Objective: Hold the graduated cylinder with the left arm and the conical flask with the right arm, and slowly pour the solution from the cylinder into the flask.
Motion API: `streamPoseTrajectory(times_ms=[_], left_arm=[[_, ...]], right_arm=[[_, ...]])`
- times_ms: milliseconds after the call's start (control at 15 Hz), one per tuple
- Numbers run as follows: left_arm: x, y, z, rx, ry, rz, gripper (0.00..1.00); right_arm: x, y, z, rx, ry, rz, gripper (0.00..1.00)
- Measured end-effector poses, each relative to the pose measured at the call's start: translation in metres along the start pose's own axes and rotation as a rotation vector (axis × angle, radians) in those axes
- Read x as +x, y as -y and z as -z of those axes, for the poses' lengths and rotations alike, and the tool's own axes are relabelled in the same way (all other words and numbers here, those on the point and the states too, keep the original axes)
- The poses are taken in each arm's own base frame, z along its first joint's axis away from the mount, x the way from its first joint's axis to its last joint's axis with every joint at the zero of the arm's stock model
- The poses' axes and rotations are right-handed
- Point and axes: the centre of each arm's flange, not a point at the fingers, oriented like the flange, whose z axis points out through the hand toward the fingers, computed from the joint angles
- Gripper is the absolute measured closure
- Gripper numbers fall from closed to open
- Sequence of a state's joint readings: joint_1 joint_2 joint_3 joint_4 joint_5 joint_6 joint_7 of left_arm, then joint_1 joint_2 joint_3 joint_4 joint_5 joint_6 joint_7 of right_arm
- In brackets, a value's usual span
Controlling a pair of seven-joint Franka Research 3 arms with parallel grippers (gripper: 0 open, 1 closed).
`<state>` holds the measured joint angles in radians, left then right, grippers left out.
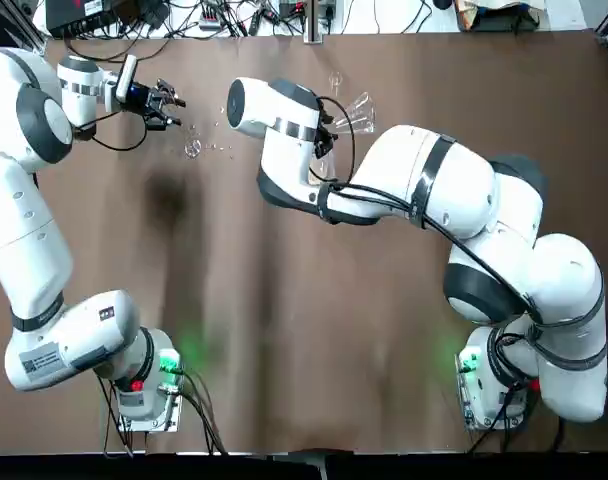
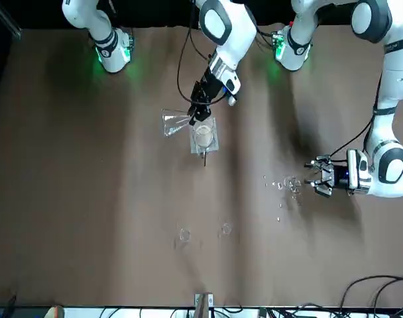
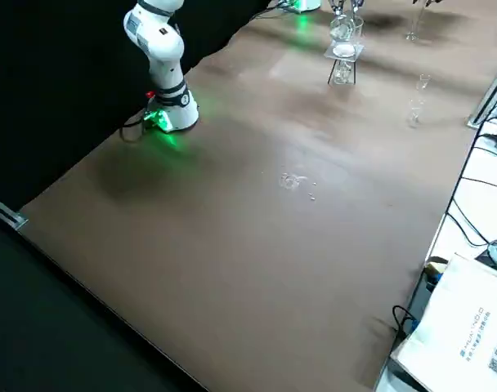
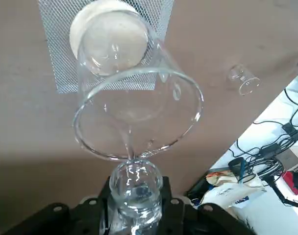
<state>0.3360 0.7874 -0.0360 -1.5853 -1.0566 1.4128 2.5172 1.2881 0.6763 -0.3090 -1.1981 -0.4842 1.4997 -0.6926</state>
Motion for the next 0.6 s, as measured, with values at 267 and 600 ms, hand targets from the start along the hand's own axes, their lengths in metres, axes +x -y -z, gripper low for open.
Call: streamPoseTrajectory(times_ms=[267, 600], left_arm=[[0.004, 0.004, 0.006, 0.006, 0.009, -0.013, 0.04], [0.046, 0.000, 0.061, 0.017, 0.129, -0.063, 0.00]], right_arm=[[-0.001, -0.001, 0.000, -0.005, 0.004, -0.001, 0.61], [-0.001, -0.002, 0.000, -0.015, 0.012, -0.002, 0.61]])
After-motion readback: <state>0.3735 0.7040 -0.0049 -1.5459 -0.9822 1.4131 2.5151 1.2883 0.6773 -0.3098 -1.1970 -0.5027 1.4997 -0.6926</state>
